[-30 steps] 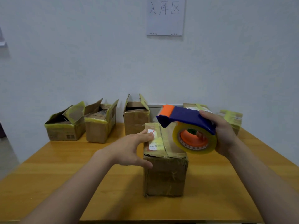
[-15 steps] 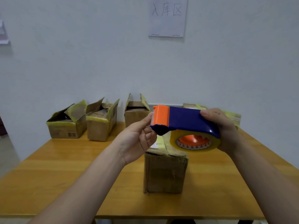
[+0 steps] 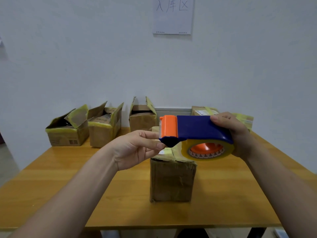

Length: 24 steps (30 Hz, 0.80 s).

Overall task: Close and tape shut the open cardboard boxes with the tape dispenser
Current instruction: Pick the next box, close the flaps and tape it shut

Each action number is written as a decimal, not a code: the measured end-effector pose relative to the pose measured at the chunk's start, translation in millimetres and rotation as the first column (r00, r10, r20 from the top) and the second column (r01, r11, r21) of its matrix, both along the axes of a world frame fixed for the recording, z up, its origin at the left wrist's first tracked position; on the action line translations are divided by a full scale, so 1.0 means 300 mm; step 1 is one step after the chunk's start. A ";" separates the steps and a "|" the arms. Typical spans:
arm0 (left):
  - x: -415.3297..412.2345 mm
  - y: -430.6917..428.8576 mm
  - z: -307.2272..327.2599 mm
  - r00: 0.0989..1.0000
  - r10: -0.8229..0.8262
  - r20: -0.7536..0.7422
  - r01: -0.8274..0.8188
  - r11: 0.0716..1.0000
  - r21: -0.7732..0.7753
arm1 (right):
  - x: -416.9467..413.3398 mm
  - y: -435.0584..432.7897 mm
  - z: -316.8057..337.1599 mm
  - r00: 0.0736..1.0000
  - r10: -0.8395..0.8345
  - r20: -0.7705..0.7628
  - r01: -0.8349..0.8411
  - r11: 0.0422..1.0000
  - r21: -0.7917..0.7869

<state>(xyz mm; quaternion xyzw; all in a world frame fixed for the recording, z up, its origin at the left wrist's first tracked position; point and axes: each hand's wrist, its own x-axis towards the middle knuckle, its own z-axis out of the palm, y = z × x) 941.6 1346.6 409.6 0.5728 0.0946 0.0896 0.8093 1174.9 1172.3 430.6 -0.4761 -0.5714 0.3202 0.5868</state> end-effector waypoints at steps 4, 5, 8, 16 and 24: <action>0.019 -0.004 0.009 0.997 0.032 -0.074 -0.025 0.995 0.099 | 0.015 -0.011 -0.012 0.999 0.023 0.044 -0.022 0.999 -0.032; 0.025 -0.009 0.012 0.993 0.061 -0.098 -0.047 0.990 0.135 | 0.019 -0.012 -0.018 0.998 0.016 0.062 -0.014 0.999 -0.036; 0.044 -0.025 0.012 0.975 0.148 -0.168 -0.109 0.969 0.222 | 0.038 -0.013 -0.041 0.994 -0.024 0.108 0.026 0.999 -0.018; 0.054 -0.043 0.012 0.982 0.144 -0.125 -0.116 0.971 0.210 | 0.060 -0.038 -0.074 0.993 -0.046 0.112 0.044 0.999 0.021; 0.062 -0.037 0.017 0.986 0.138 -0.096 -0.125 0.984 0.129 | 0.056 -0.047 -0.076 0.998 -0.026 0.063 0.024 0.999 0.025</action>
